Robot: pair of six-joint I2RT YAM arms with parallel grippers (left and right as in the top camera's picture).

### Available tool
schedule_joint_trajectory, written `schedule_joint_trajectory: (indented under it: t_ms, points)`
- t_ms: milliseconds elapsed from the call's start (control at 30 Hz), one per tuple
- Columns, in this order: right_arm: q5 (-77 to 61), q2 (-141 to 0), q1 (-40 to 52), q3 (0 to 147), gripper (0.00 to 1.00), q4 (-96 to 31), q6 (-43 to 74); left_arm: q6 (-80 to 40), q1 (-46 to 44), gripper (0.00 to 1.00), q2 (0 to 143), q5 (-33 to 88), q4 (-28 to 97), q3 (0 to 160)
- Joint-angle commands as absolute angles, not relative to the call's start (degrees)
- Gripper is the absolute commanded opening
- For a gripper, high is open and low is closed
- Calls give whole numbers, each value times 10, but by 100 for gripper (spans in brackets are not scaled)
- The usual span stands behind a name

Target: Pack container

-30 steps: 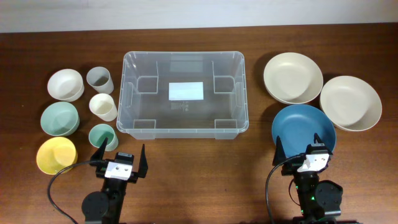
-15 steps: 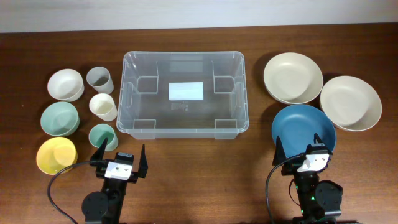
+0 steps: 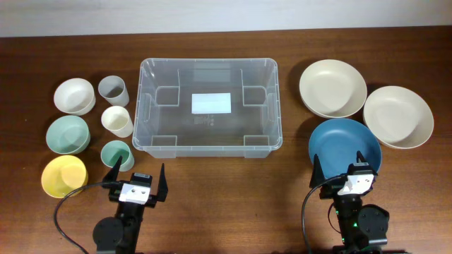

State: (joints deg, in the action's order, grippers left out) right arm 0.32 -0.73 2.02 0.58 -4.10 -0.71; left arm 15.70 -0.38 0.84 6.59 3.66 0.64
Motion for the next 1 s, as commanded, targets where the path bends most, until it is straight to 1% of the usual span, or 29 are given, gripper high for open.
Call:
schedule_joint_trajectory:
  t_ms: [0,100,367,467,567,667,733,833,900,967]
  points:
    - [-1,-4,18,3,99,-44,-11,166,0,100,4,62,40,5]
    - [-12,-5,19,3,99,-45,-8,166,0,100,4,62,40,5]
    - [-39,-5,18,3,99,-36,103,166,0,100,4,62,40,5]
    - [-77,-5,18,11,99,-15,111,166,0,100,4,62,40,5]
    - [-63,-5,18,50,99,-25,110,166,0,100,4,62,40,5]
    - [26,-7,18,125,99,-110,112,166,-1,100,4,62,40,5]
    - [106,-15,17,194,99,-208,119,166,0,100,4,62,40,5]
    - [214,-43,17,317,99,-359,161,166,0,100,4,62,40,5]
    - [253,-68,18,389,99,-434,192,166,0,100,4,62,40,5]
    - [257,-95,18,448,99,-489,201,166,-1,100,4,62,40,5]
